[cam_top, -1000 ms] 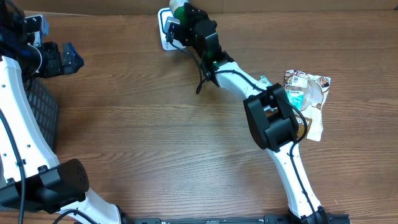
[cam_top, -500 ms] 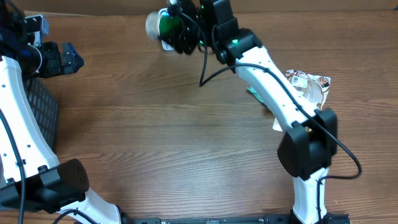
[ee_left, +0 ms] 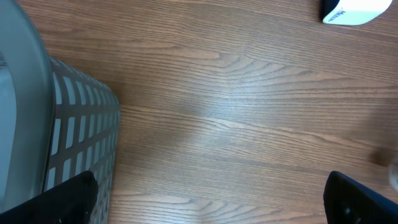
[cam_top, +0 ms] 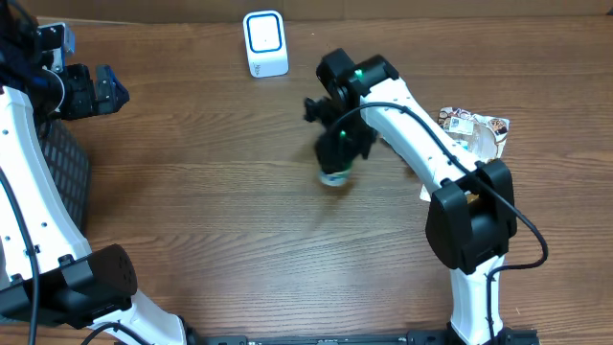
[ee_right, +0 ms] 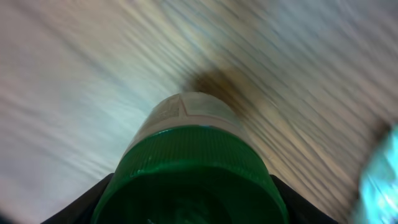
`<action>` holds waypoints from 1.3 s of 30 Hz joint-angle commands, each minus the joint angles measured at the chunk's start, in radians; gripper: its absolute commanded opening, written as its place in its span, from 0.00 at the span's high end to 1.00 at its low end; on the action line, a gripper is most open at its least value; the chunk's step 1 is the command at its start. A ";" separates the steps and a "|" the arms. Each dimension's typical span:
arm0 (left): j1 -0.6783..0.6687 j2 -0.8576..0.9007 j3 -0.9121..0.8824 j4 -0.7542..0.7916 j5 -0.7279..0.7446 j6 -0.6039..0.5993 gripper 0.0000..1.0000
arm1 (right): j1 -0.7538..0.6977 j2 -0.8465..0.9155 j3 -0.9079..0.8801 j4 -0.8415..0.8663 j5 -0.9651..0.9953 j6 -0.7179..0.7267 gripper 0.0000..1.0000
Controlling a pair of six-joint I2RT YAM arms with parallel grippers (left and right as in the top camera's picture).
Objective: Scan the item barcode
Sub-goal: 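Carry the jar to the right-side pile and set it down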
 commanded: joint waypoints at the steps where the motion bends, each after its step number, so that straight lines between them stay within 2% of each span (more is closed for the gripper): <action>1: -0.002 -0.013 0.015 0.001 0.000 0.019 0.00 | -0.082 -0.011 -0.058 0.007 0.157 0.106 0.53; 4: -0.002 -0.013 0.015 0.001 0.001 0.019 0.01 | -0.167 -0.011 -0.101 0.045 0.172 0.162 0.55; 9: -0.002 -0.013 0.015 0.001 0.001 0.019 0.01 | -0.293 -0.011 -0.146 0.131 0.151 0.178 0.59; 12: -0.002 -0.013 0.015 0.001 0.001 0.019 0.00 | -0.330 -0.011 -0.154 0.141 0.141 0.178 0.46; 14: -0.002 -0.013 0.015 0.001 0.001 0.019 0.00 | -0.335 -0.011 -0.153 0.142 0.141 0.177 0.14; 16: -0.002 -0.013 0.015 0.001 0.001 0.019 0.00 | -0.335 -0.012 -0.145 0.142 0.141 0.168 0.00; 24: -0.002 -0.013 0.015 0.001 0.001 0.019 0.00 | -0.328 -0.133 0.070 0.018 0.099 0.169 0.00; 29: -0.002 -0.013 0.015 0.001 0.000 0.019 0.00 | -0.324 -0.337 0.236 -0.090 -0.047 0.195 0.00; 35: -0.003 -0.013 0.015 0.001 0.001 0.019 0.00 | -0.324 -0.542 0.255 -0.136 -0.111 0.216 0.00; 39: -0.003 -0.013 0.015 0.001 0.001 0.019 0.00 | -0.324 -0.615 0.255 -0.146 -0.039 0.215 0.00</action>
